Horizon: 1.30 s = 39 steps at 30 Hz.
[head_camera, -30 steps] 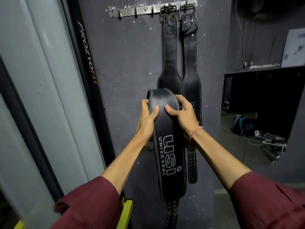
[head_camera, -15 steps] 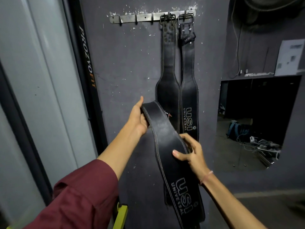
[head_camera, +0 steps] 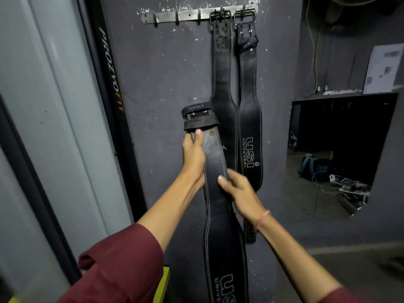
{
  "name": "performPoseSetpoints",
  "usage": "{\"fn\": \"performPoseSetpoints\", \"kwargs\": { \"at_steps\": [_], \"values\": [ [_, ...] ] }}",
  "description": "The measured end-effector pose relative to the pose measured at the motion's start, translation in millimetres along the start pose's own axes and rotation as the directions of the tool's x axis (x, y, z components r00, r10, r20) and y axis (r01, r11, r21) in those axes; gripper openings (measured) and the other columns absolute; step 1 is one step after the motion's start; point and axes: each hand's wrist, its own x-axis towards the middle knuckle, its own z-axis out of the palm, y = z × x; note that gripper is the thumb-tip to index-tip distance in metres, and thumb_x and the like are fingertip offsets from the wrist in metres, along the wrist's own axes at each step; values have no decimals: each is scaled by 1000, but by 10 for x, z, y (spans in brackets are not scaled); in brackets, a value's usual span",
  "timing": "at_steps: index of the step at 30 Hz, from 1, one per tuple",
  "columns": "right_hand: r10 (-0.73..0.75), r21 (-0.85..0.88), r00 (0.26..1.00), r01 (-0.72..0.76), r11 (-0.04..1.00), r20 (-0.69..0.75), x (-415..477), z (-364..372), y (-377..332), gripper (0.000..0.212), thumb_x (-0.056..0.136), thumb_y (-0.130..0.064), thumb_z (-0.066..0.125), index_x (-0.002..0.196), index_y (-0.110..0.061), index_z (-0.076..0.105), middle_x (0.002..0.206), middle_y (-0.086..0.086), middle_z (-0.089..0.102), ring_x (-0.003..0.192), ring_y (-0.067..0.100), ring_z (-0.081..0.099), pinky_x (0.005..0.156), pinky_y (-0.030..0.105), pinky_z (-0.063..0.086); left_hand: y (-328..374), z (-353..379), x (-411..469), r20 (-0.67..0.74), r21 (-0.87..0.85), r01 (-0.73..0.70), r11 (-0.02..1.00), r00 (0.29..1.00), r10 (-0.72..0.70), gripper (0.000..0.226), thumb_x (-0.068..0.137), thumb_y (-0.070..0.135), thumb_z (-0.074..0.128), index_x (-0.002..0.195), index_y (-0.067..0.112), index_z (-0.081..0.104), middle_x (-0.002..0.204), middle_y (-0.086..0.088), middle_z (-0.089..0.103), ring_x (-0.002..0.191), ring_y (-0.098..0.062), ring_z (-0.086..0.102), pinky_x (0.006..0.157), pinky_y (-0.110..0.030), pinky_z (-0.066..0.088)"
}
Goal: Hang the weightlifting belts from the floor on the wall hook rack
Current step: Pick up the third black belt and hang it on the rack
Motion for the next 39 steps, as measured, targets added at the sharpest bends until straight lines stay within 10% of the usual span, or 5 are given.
{"fn": "performPoseSetpoints", "kwargs": {
  "at_steps": [13, 17, 25, 35, 39],
  "values": [
    [155, -20, 978, -153, 988, 143, -382, 169, 535, 35, 90, 5, 60, 124, -4, 60, 119, 11, 70, 115, 26, 64, 104, 45, 48, -1, -112, 25, 61, 159, -174, 972, 984, 167, 27, 99, 12, 46, 120, 0, 57, 126, -26, 62, 121, -38, 57, 110, -58, 38],
    [16, 50, 996, -21, 999, 93, -68, 232, 27, 46, 100, -14, 51, 144, -12, 38, 143, -9, 48, 129, -1, 45, 113, 23, 33, 61, -77, 46, 126, 196, -211, 958, 974, 189, 35, 91, 29, 50, 113, 4, 62, 120, -28, 65, 111, -33, 62, 106, -60, 41],
    [-280, 57, 916, 308, 950, -286, 752, 204, -476, 17, 97, 0, 49, 112, 3, 57, 93, 3, 65, 82, 0, 62, 77, 15, 50, -173, -123, -208, 261, 332, -373, 866, 919, 296, 22, 105, 26, 43, 126, 34, 45, 121, 22, 59, 113, 14, 55, 93, -7, 40],
    [-295, 10, 855, 331, 944, -425, 816, 21, -491, 16, 96, 0, 51, 99, -13, 58, 88, -8, 62, 80, -5, 58, 79, 16, 46, -1358, -839, -931, 269, 573, -115, 811, 962, -53, 20, 93, 56, 51, 93, 39, 61, 89, 20, 71, 87, 11, 64, 79, -19, 49],
    [-307, 8, 865, 338, 941, -397, 709, 74, -359, 15, 96, 2, 50, 98, -9, 59, 84, -7, 61, 75, -7, 56, 73, 12, 44, -860, -354, -813, 122, 489, 20, 872, 988, -91, 59, 101, 52, 28, 150, 20, 33, 146, 10, 40, 137, 2, 32, 108, -14, 19]
  ]
}}
